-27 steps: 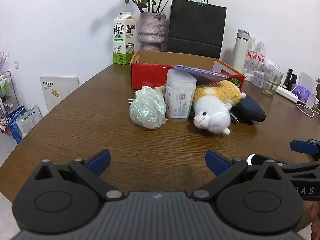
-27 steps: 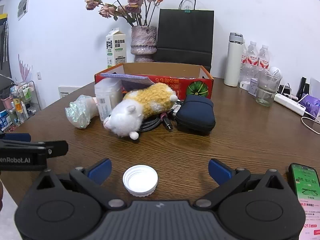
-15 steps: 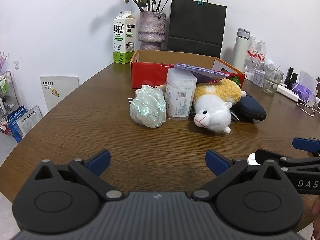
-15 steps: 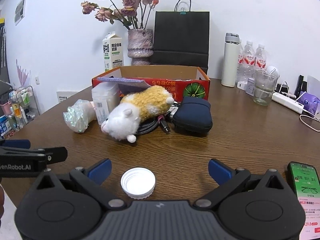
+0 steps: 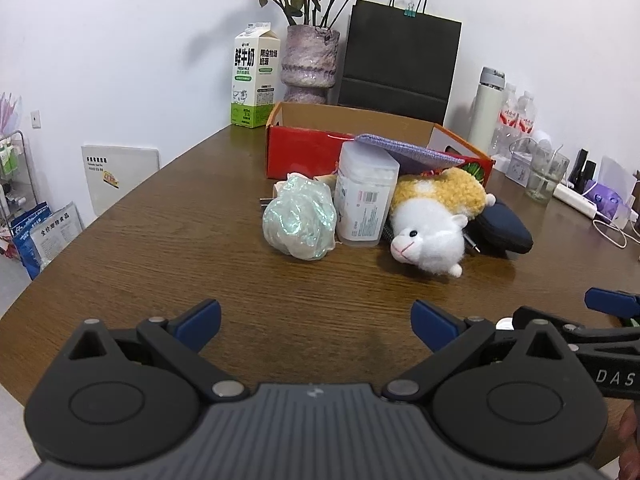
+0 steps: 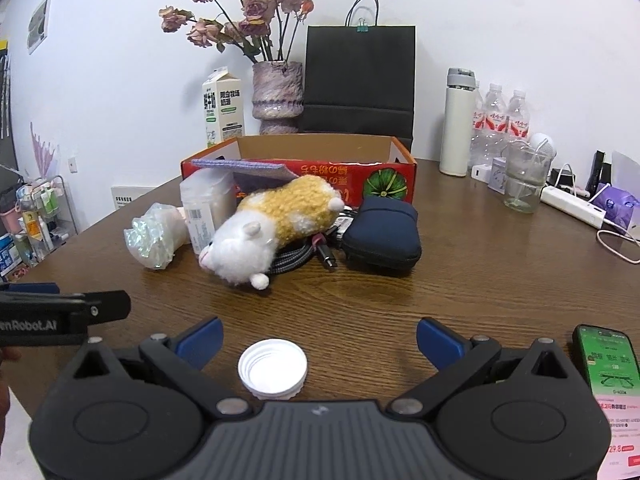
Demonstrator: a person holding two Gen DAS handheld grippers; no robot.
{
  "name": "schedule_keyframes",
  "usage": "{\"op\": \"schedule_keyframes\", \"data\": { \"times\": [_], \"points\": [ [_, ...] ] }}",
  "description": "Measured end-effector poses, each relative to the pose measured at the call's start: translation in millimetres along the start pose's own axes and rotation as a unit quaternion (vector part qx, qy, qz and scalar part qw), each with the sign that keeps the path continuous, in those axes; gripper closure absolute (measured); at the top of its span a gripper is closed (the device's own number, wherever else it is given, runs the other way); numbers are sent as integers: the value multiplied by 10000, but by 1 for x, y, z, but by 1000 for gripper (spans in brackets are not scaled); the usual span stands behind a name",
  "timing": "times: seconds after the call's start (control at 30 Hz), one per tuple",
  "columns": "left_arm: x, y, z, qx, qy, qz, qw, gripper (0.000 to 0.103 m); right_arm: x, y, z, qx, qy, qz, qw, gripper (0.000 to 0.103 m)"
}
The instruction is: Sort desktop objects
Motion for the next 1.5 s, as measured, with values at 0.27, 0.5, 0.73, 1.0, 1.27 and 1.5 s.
{"op": "schedule_keyframes", "data": {
  "times": [0.27,0.5,0.73,1.0,1.27,1.5],
  "points": [
    [1,0,0,-15,-2,-23,10000,0,0,-1,1,-10,-12,-32,10000,0],
    [-6,-7,-6,276,-63,-366,9989,0,1,-1,2,-14,-60,-39,10000,0],
    [-5,-11,-6,344,-98,-550,9978,0,2,3,8,-162,-218,-7,9996,0],
    [18,-30,9,-24,-152,-485,9987,0,14,13,17,-305,-370,212,9986,17],
    [54,-62,9,167,-47,-718,9973,20,29,14,21,-411,-432,389,9975,64],
    [75,-52,14,-152,128,-173,9997,74,30,-6,10,-231,-507,262,9981,64]
  ]
}}
Point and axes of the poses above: each gripper's, at about its wrist camera, not at the fingertips, and x roughly the way its jaws point, z to its left, y to its underside, the point moved 9 cm from there along x, roughly the way its jaws point
